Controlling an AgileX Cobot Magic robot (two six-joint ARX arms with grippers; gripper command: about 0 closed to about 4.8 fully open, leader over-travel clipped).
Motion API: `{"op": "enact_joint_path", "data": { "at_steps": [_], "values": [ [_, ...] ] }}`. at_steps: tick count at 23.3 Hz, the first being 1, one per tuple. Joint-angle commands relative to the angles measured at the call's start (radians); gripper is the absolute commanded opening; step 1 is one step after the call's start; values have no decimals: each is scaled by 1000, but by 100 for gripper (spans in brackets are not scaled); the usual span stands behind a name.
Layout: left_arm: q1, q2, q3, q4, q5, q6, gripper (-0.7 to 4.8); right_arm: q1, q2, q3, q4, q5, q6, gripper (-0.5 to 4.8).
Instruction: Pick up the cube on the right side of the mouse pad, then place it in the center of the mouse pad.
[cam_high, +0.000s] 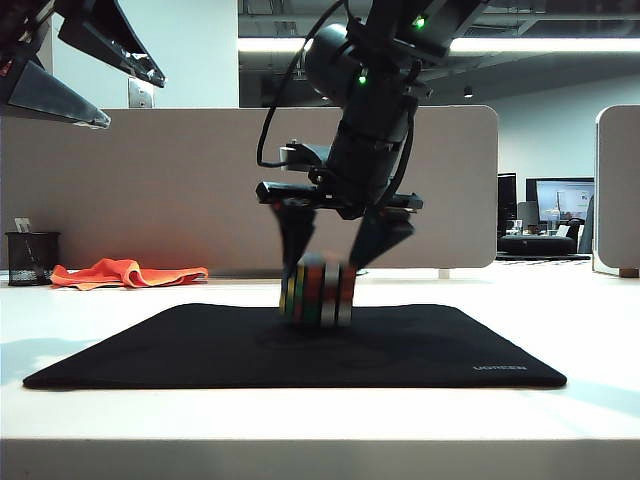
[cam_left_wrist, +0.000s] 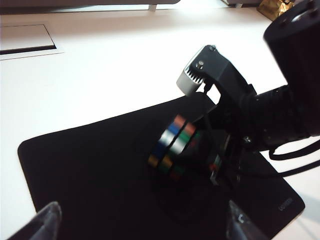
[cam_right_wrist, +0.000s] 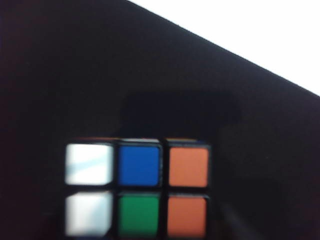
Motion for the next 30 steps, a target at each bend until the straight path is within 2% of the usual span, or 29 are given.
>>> {"op": "enact_joint_path", "data": {
  "at_steps": [1,6,8,10,12,13,14,15,16,17,19,21,23,25,30],
  "values": [
    [1,-3,5,9,1,2,426,2,-11,7,20,-4,5,479],
    [1,-3,5,9,1,2,426,2,-25,10,-4,-1,14,479],
    [1,-3,5,6,1,2,426,2,-47,10,-19,4,26,458],
    [1,-3,5,-13,0,9,426,-5,-109,10,-26,3,24,390],
    [2,-3,5,-29,0,31,422,-16,-155,10,-30,8,21,278],
    [2,-8,5,-45,-8,35,354,-31,-196,10,-38,23,22,250],
    [2,-10,5,-46,-10,35,324,-38,-214,10,-45,34,22,248],
    [2,-24,5,-56,-16,35,221,-58,-257,10,-68,46,21,197],
    [2,-32,5,-57,-21,35,183,-69,-278,10,-82,56,20,181],
    [2,-55,5,-65,-48,35,110,-95,-325,10,-119,85,0,126],
    [2,-82,5,-76,-82,44,70,-117,-360,10,-148,117,-21,85],
    [2,-138,5,-124,-140,80,16,-162,-436,6,-199,180,-55,-4],
    [2,-173,5,-162,-175,102,-6,-189,-488,-8,-202,194,-62,-6],
    [2,-204,5,-193,-207,123,-6,-217,-545,-35,-182,195,-66,-6],
    [2,-267,4,-250,-217,135,-6,-276,-701,-143,-100,189,-65,-6]
  ]
}}
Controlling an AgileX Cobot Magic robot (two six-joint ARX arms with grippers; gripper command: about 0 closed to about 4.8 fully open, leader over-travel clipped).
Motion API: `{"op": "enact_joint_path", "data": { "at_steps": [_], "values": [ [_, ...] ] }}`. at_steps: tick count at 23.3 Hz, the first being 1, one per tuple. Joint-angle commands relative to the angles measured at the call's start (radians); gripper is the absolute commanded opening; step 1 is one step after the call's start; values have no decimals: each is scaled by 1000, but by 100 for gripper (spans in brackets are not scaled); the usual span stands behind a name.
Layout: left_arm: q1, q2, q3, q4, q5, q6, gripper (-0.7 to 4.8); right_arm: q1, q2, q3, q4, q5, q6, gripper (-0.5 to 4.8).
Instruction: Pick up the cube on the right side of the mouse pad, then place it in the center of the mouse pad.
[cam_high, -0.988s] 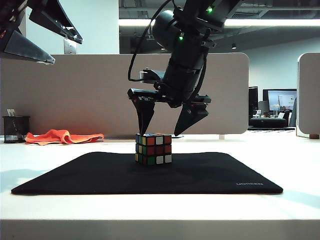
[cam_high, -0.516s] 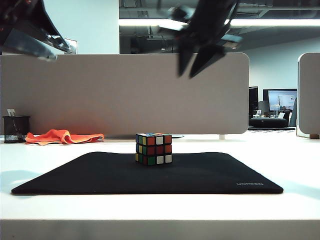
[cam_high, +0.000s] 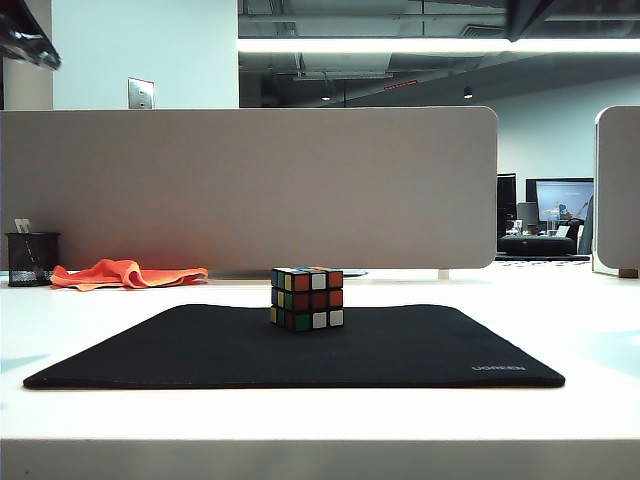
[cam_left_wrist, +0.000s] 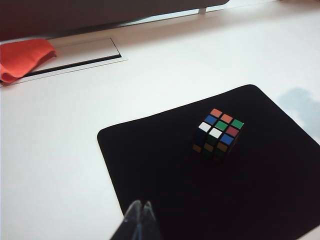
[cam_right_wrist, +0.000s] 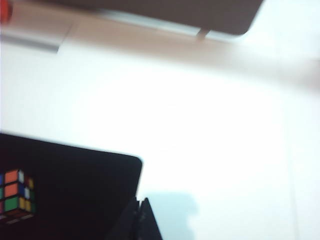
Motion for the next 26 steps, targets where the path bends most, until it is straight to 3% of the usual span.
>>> {"op": "enact_joint_path", "data": {
  "at_steps": [1,7,15,20,23,26],
  "values": [
    [1,-50,-2,-29,-5,6,-6,-30,-138,-122,103,-12,-3,-6],
    [1,-134,-54,-17,-42,-24,-6,-31,-354,-366,261,-18,-10,-6],
    [1,-269,-211,15,-42,-93,-6,-31,-558,-589,319,-18,-10,-6],
    [0,-402,-346,113,-42,-106,-6,-31,-703,-811,446,21,-14,-5],
    [1,-419,-370,109,-42,-106,-6,-31,-728,-864,376,105,-14,0],
    [0,-419,-385,111,-42,-140,-6,-31,-737,-895,291,126,9,0]
  ]
}}
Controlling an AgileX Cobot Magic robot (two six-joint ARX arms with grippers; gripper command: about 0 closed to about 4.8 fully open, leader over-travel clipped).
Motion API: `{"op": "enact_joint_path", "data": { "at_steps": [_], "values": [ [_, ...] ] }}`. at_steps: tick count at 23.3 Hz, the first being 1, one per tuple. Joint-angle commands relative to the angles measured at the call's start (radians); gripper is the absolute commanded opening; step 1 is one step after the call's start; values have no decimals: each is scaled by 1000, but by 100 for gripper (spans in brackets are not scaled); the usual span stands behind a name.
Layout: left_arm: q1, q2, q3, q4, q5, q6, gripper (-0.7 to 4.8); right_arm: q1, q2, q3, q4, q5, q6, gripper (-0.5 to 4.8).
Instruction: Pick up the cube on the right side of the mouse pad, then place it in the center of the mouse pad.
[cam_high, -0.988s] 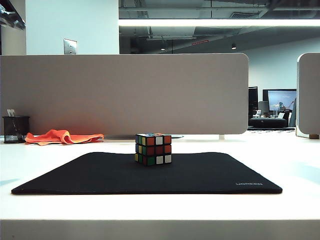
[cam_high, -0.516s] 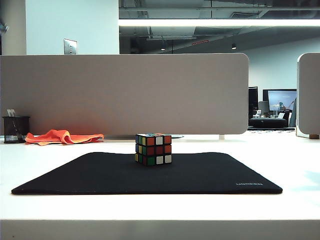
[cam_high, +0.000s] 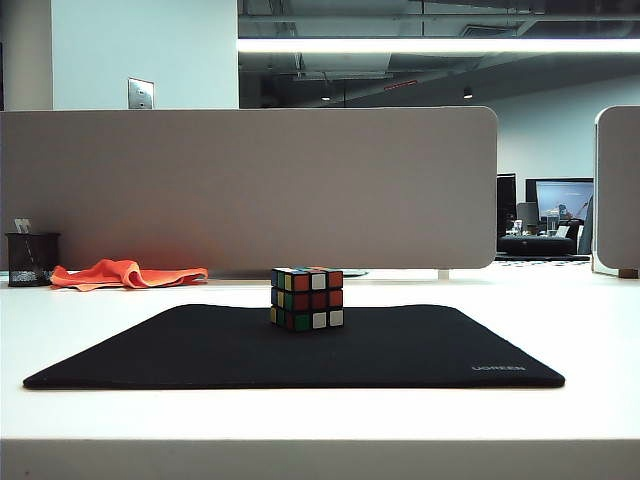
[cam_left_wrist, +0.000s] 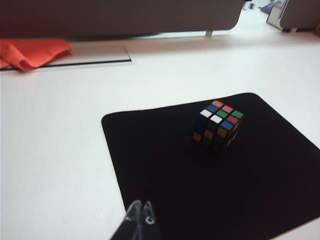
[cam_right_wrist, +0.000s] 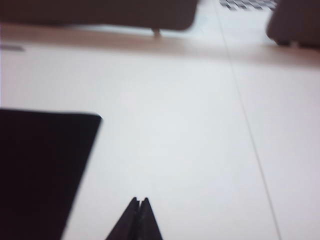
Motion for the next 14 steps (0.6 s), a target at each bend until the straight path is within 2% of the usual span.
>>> {"op": "enact_joint_path", "data": {
  "at_steps": [1,2,6,8,14],
  "values": [
    [2,-1,-27,24,-4,-42,-6,0,-10,-47,-51,50,22,28],
    [2,-1,-36,31,-16,-42,-6,0,-14,-63,-28,63,22,54],
    [1,-2,-140,171,-47,-39,-6,1,-119,-205,209,84,23,57],
    [1,-2,-169,212,-47,-39,-6,1,-171,-242,246,76,23,55],
    [1,-2,-281,354,-68,-39,-6,1,-377,-392,262,-52,-17,53]
  ]
}}
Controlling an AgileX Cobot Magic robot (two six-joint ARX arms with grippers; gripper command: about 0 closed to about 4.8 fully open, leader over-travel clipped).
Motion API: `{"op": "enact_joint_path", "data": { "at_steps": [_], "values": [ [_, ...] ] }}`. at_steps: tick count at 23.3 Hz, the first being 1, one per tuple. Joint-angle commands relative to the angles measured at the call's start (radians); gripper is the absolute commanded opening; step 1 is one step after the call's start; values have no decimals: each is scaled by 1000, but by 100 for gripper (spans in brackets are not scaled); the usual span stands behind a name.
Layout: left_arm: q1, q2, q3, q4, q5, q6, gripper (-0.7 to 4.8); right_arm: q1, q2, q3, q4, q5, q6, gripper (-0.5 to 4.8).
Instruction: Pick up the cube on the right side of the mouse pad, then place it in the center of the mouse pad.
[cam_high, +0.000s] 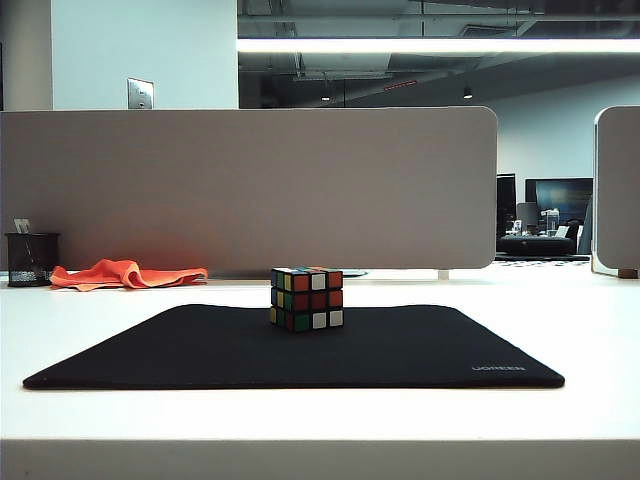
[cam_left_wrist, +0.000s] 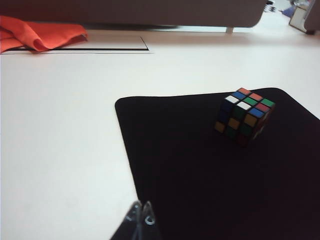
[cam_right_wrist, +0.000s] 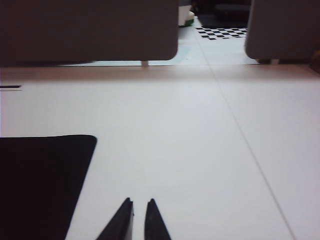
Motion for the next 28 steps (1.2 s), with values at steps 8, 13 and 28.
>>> {"op": "enact_joint_path", "data": {
  "at_steps": [8,13,28],
  "values": [
    [1,1,-114,134,-6,1,-6,1,-279,-176,-1,-130,-43,34],
    [1,-6,-114,219,51,0,-6,-1,-305,-201,-6,-204,-104,0],
    [2,-341,-114,-47,-33,45,-6,0,-306,-200,14,-257,-132,0]
  ]
}}
